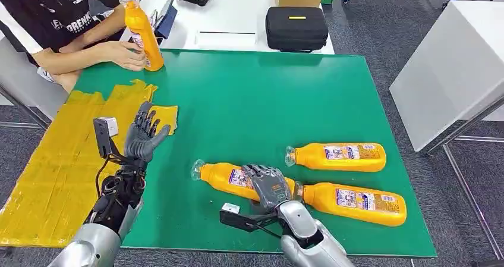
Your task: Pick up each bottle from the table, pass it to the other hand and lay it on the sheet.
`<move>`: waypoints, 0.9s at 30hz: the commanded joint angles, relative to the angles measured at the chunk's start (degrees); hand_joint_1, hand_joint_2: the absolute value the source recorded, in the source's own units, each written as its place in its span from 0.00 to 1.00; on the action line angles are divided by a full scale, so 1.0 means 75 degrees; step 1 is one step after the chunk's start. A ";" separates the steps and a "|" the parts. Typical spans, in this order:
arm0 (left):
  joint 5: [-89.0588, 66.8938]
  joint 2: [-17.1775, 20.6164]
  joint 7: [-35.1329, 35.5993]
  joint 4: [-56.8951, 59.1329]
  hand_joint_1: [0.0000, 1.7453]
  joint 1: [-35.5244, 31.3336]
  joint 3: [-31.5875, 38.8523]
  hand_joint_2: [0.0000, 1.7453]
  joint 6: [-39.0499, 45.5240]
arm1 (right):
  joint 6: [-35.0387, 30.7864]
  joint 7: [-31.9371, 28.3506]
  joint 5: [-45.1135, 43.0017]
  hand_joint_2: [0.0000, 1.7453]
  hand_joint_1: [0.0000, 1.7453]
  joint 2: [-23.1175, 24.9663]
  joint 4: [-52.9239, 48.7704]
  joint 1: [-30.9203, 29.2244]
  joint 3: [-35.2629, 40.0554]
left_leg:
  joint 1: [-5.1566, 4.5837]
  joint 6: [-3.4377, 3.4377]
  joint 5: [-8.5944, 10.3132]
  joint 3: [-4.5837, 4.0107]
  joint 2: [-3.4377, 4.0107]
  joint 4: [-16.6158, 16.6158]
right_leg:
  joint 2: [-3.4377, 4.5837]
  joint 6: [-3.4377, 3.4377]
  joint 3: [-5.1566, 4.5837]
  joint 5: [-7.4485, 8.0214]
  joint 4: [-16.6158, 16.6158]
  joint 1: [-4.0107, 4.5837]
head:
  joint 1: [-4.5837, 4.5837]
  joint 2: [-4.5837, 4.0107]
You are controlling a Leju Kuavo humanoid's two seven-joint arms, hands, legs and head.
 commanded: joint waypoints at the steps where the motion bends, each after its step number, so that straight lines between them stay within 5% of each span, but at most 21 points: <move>1: 0.0093 0.0116 0.0085 0.0029 0.00 -0.0032 -0.0024 1.00 0.0064 | -0.0126 -0.0272 -0.0231 1.00 1.00 0.0124 0.0756 -0.0218 -0.0297 | 0.0001 0.0005 -0.0026 0.0055 -0.0002 -0.0001 | 0.0000 -0.0049 0.0052 -0.0023 0.0000 0.0008 | 0.0000 0.0000; 17: 0.0626 0.0029 0.0043 -0.0319 0.00 0.0147 0.0042 1.00 -0.0294 | -0.2381 -0.2431 -0.2829 1.00 1.00 0.0899 -0.0935 -0.0293 -0.1751 | -0.0001 0.0002 -0.0013 0.0013 0.0003 0.0003 | 0.0002 -0.0020 0.0013 -0.0005 0.0005 0.0003 | 0.0000 0.0000; 22: 0.0737 -0.0078 0.0145 -0.0753 0.00 0.0284 -0.0300 1.00 -0.0701 | -0.2316 -0.3936 -0.4687 1.00 1.00 0.1024 -0.0890 -0.0260 -0.2333 | -0.0001 0.0005 -0.0027 0.0033 -0.0005 0.0009 | -0.0004 -0.0039 0.0034 -0.0023 0.0013 0.0004 | 0.0000 0.0000; 27: 0.0735 -0.0152 0.0163 -0.1064 0.00 0.0385 -0.0606 1.00 -0.0874 | -0.2285 -0.4141 -0.4977 1.00 1.00 0.1057 -0.0798 -0.0282 -0.2464 | 0.0000 0.0003 -0.0015 0.0014 -0.0007 0.0004 | -0.0006 -0.0027 0.0016 -0.0011 0.0004 0.0005 | 0.0003 0.0000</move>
